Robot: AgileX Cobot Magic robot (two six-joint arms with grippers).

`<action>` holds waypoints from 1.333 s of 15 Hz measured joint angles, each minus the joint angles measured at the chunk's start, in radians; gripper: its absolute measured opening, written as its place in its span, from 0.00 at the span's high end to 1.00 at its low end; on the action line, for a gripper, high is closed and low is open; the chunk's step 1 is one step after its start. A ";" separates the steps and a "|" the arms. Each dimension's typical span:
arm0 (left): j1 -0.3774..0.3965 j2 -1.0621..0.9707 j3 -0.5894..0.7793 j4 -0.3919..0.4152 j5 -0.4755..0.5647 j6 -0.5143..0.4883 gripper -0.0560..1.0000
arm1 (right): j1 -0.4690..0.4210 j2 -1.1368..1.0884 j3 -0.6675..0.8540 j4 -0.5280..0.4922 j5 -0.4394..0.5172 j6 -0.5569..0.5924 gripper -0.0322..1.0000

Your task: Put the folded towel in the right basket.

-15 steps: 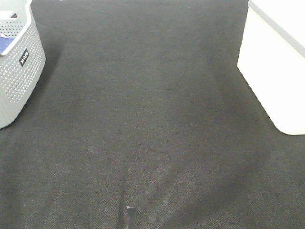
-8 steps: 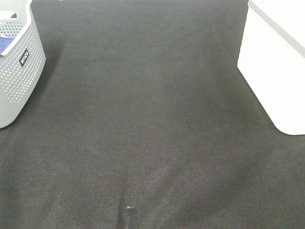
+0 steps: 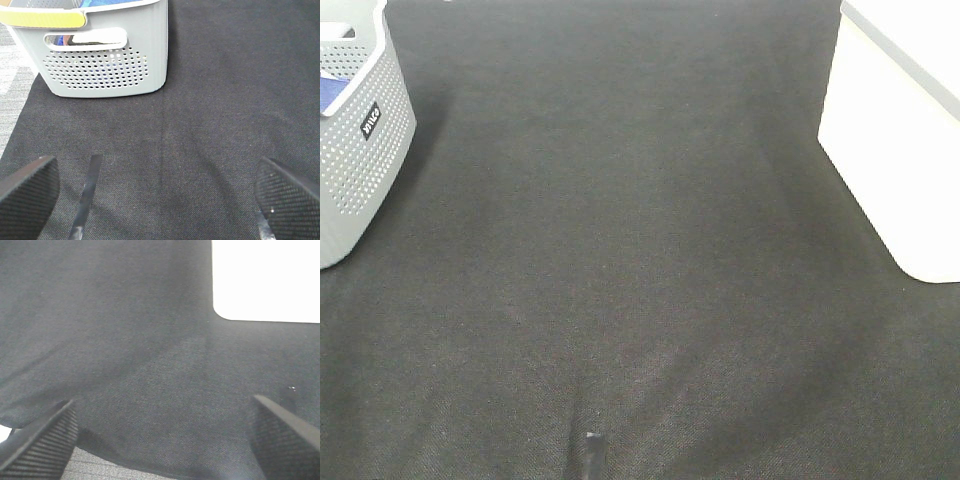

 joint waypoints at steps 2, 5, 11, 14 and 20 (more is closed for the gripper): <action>0.000 0.000 0.000 0.000 0.000 0.000 0.01 | 0.000 0.000 0.000 0.008 0.000 -0.007 0.13; 0.000 0.000 0.000 0.000 0.000 0.000 0.01 | -0.053 0.000 0.000 0.008 0.000 -0.007 0.13; 0.000 0.000 0.000 0.000 0.000 0.000 0.01 | -0.210 0.000 0.000 0.014 -0.001 -0.007 0.13; 0.000 0.000 0.000 0.000 0.000 0.000 0.01 | -0.210 0.000 0.000 0.014 -0.001 -0.007 0.13; 0.000 0.000 0.000 0.000 0.000 0.000 0.01 | -0.210 0.000 0.000 0.014 -0.001 -0.007 0.13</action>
